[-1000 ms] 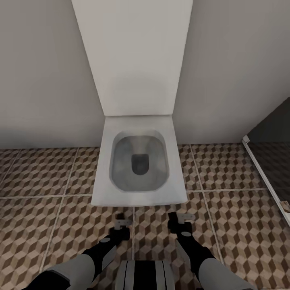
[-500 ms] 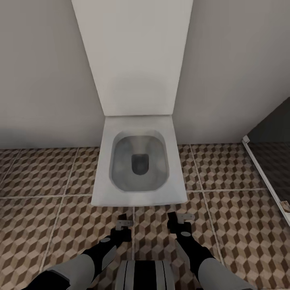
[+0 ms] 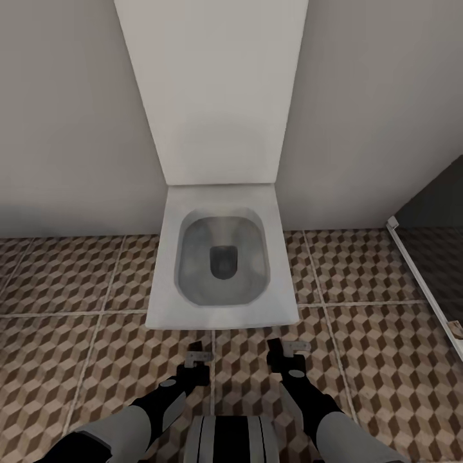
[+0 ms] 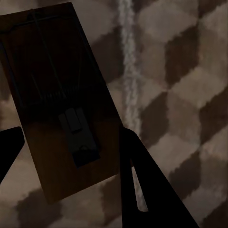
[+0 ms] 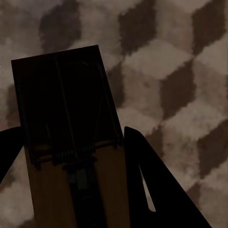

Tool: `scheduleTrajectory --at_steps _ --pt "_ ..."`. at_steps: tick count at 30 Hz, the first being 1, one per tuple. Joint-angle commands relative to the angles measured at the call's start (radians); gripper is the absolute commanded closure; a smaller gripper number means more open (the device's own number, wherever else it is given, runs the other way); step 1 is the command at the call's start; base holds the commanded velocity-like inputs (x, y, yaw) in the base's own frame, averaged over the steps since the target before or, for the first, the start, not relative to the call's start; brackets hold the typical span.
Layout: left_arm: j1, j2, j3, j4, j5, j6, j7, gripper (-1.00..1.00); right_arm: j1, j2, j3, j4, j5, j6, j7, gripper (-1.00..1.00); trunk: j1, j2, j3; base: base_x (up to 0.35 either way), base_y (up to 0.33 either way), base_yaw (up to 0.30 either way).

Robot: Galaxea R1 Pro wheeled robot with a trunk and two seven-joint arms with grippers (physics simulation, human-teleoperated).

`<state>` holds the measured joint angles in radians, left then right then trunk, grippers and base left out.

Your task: Take the four mousetraps from the cabinet in the bathroom and place them on the bathroom floor. Make sure all four end up on the same floor surface, and ensure that at least two of them are either under or directly next to the same bathroom sink.

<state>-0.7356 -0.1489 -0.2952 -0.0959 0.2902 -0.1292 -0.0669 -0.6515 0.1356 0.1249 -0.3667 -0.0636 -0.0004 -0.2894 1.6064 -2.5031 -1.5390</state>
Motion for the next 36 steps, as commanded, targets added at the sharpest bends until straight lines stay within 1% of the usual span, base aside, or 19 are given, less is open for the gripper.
scheduleTrajectory --at_steps 1,12,15,17,22,24,28,36 --pt "-0.001 0.000 -0.007 0.002 0.010 -0.004 -0.004 1.00 0.000 -0.001 0.008 0.000 -0.010 -0.001 -0.008 1.00 0.000 0.000 -0.001 0.000 0.000 0.000" --pt "-0.001 0.001 -0.007 0.001 0.010 -0.004 -0.004 1.00 0.000 -0.001 0.010 -0.001 -0.010 -0.004 -0.008 1.00 0.000 0.000 -0.001 0.000 0.000 0.000" --pt "-0.001 0.001 -0.007 0.001 0.010 -0.004 -0.004 1.00 0.000 -0.001 0.018 -0.005 -0.010 -0.010 -0.007 1.00 0.000 0.000 -0.001 0.000 0.000 0.000" --pt "-0.001 0.002 -0.007 0.001 0.010 -0.004 -0.004 1.00 0.000 -0.001 0.035 -0.007 -0.010 -0.015 -0.007 1.00 0.000 0.000 -0.001 0.000 0.000 0.000" --pt "-0.001 0.002 -0.007 0.001 0.010 -0.004 -0.004 1.00 0.000 -0.001 0.114 -0.010 -0.011 -0.020 -0.007 1.00 0.000 0.000 -0.001 0.000 0.000 0.000" --pt "-0.001 0.002 -0.007 0.001 0.010 -0.004 -0.004 1.00 0.000 -0.001 0.131 -0.011 -0.012 -0.021 -0.006 1.00 0.000 0.000 -0.001 0.000 0.000 0.000" --pt "-0.001 0.002 -0.007 0.001 0.010 -0.004 -0.004 1.00 0.000 -0.002 0.144 -0.012 -0.013 -0.021 -0.004 1.00 0.000 0.000 -0.001 0.000 0.000 0.000" --pt "-0.001 0.002 -0.007 0.001 0.010 -0.004 -0.004 1.00 0.000 -0.003 0.148 -0.012 -0.013 -0.022 -0.004 1.00 0.000 0.000 -0.010 0.000 0.000 0.000"
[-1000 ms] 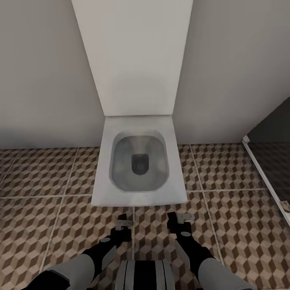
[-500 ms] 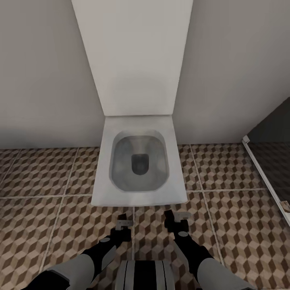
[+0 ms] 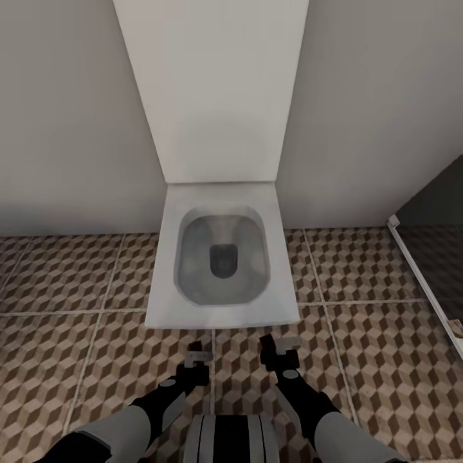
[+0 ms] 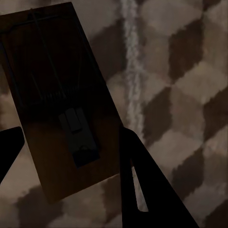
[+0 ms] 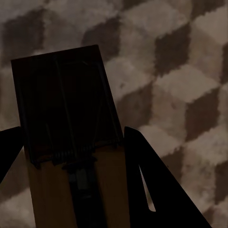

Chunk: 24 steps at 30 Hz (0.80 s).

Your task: Take the four mousetraps from the cabinet in the bathroom and place them on the bathroom floor. Make sure all four end up on the same floor surface, and ensure that at least two of them are either under or directly next to the same bathroom sink.

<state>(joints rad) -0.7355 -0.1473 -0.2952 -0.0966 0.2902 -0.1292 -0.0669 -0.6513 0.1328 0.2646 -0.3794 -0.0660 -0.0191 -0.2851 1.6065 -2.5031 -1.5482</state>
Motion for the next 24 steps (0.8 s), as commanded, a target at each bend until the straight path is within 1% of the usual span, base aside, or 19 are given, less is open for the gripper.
scheduleTrajectory --at_steps 1,10,17,24 --pt "-0.001 0.000 -0.007 0.002 0.010 -0.004 -0.004 1.00 -0.001 -0.001 0.008 0.001 -0.010 -0.003 -0.008 1.00 0.000 0.000 -0.002 0.000 0.000 0.000" --pt "-0.001 0.000 -0.007 0.002 0.010 -0.004 -0.004 1.00 -0.001 -0.001 0.008 0.000 -0.010 -0.004 -0.008 1.00 0.000 0.000 -0.012 0.000 0.000 0.000" --pt "-0.001 0.000 -0.007 0.002 0.010 -0.004 -0.004 1.00 -0.001 -0.001 0.008 0.000 -0.011 -0.030 -0.008 1.00 0.000 0.000 -0.013 0.000 0.000 0.000" --pt "-0.001 0.000 -0.007 0.002 0.010 -0.004 -0.004 1.00 -0.001 -0.002 0.008 0.000 -0.011 -0.035 -0.008 1.00 0.000 0.000 -0.015 0.000 0.000 0.000"
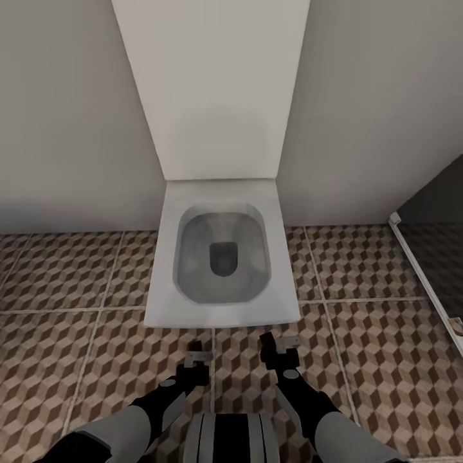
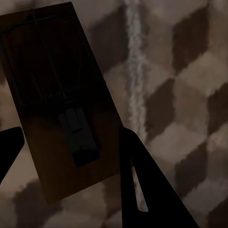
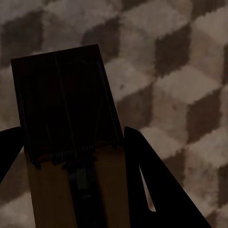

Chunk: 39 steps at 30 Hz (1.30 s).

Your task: Take the four mousetraps from the cabinet in the bathroom and place them on the bathroom floor. Make sure all four end up on the same floor surface, and ensure that at least two of them are either under or directly next to the same bathroom sink.

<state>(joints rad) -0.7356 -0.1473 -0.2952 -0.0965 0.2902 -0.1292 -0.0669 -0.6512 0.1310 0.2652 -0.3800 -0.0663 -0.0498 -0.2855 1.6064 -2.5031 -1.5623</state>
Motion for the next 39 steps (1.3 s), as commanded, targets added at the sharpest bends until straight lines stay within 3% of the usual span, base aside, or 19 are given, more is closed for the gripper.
scheduleTrajectory --at_steps 1,15,16,39 --pt "-0.001 0.000 -0.007 0.002 0.010 -0.004 -0.004 1.00 -0.001 -0.001 0.008 0.001 -0.010 -0.005 -0.008 1.00 0.000 0.000 -0.001 0.000 0.000 0.000" --pt "-0.001 0.001 -0.007 0.001 0.010 -0.005 -0.004 1.00 -0.001 0.000 0.008 0.001 -0.010 -0.005 -0.008 1.00 0.000 0.000 -0.005 0.000 0.000 0.000" --pt "-0.001 0.001 -0.007 0.001 0.010 -0.005 -0.004 -1.00 -0.001 0.000 0.008 0.001 -0.010 -0.005 -0.008 1.00 0.000 0.000 -0.005 0.000 0.000 0.000" --pt "-0.001 0.002 -0.007 0.001 0.010 -0.004 -0.004 -1.00 -0.001 -0.001 0.008 0.001 -0.010 -0.007 -0.008 1.00 0.000 0.000 -0.005 0.000 0.000 0.000"
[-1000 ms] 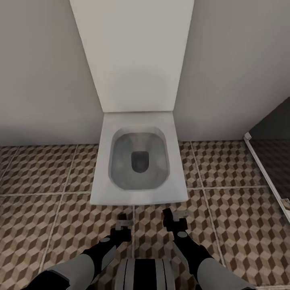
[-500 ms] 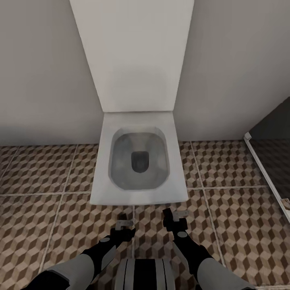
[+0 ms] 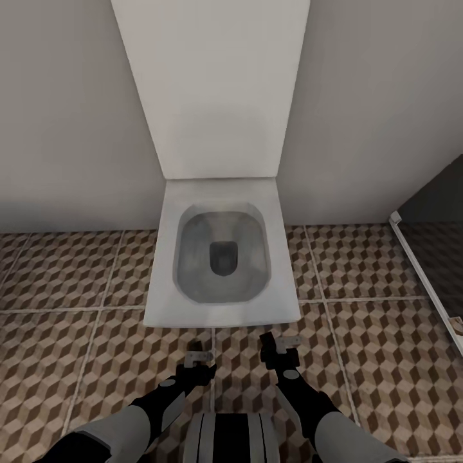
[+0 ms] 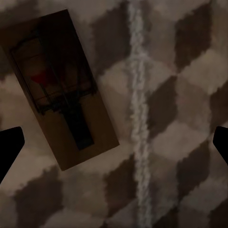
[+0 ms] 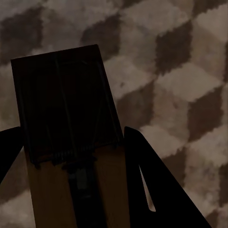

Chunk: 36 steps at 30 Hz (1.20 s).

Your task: Take the four mousetraps from the cabinet in the bathroom and place them on the bathroom floor. Make sure all four end up on the same floor surface, and ensure that at least two of them are either under or directly next to the same bathroom sink.

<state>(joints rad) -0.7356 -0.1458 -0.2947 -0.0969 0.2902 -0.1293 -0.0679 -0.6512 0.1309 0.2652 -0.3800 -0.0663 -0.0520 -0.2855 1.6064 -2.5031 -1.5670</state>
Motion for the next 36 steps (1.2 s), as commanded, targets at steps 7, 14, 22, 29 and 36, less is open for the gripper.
scheduleTrajectory --at_steps 7,14,22,29,36 --pt "-0.001 0.000 -0.007 0.002 0.010 -0.004 -0.003 -1.00 -0.001 -0.001 0.008 0.001 -0.010 -0.005 -0.007 1.00 0.000 0.000 0.000 0.000 0.000 0.000" --pt "-0.001 0.000 -0.007 0.002 0.010 -0.004 -0.003 -1.00 -0.001 -0.001 0.008 0.001 -0.010 -0.005 -0.007 1.00 0.000 0.000 0.000 0.000 0.000 0.000" --pt "-0.001 0.000 -0.007 0.002 0.010 -0.004 -0.003 -1.00 -0.001 -0.001 0.008 0.001 -0.010 -0.005 -0.007 1.00 0.000 0.000 0.000 0.000 0.000 0.000" --pt "-0.001 0.000 -0.007 0.002 0.010 -0.004 -0.003 -1.00 -0.001 -0.001 0.008 0.001 -0.010 -0.005 -0.007 1.00 0.000 0.000 0.000 0.000 0.000 0.000" --pt "-0.001 0.000 -0.007 0.002 0.010 -0.004 -0.003 -1.00 -0.001 -0.002 0.008 0.001 -0.010 -0.005 -0.007 1.00 0.000 0.000 0.000 0.000 0.000 0.000"
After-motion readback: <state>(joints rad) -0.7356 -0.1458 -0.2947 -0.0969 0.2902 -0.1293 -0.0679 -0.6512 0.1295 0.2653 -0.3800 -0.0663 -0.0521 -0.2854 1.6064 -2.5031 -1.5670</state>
